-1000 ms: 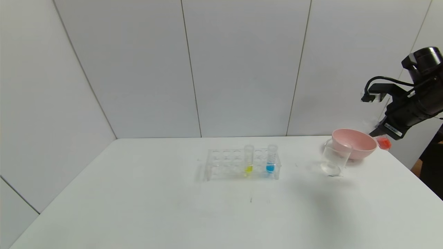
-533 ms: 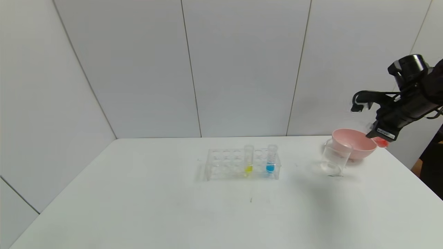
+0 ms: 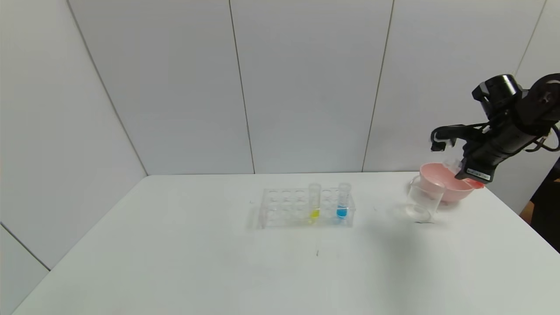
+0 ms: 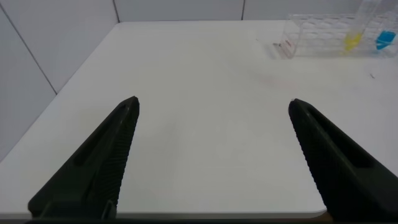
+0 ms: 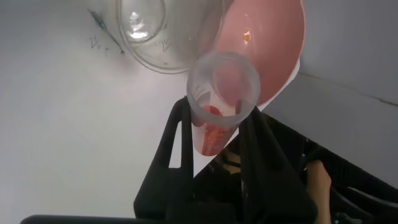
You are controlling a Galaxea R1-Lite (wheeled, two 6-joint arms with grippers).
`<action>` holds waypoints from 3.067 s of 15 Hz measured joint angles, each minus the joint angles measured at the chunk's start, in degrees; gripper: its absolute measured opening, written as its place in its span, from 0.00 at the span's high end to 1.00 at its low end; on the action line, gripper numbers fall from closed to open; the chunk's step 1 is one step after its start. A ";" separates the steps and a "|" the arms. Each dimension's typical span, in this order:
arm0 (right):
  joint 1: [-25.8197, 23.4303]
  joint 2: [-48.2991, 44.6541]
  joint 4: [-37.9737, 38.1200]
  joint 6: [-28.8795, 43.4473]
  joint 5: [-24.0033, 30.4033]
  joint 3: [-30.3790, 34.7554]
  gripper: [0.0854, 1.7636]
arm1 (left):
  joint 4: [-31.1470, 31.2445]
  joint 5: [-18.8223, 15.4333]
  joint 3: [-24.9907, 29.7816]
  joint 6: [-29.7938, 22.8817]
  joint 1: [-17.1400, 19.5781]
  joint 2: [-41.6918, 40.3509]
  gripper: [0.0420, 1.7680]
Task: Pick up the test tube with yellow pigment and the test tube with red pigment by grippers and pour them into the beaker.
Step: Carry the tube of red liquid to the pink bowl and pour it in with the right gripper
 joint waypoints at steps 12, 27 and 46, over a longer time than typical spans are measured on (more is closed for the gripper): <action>4.56 1.74 0.95 -4.75 -13.43 0.00 0.76 | 0.00 0.00 0.00 -0.02 0.00 0.00 0.03; 6.94 4.63 -1.40 -11.65 -27.81 0.00 0.76 | 0.00 0.00 0.00 -0.02 0.00 0.00 0.03; 10.57 4.61 -2.00 -22.55 -37.83 0.00 0.76 | 0.00 0.00 0.00 -0.02 0.00 0.00 0.03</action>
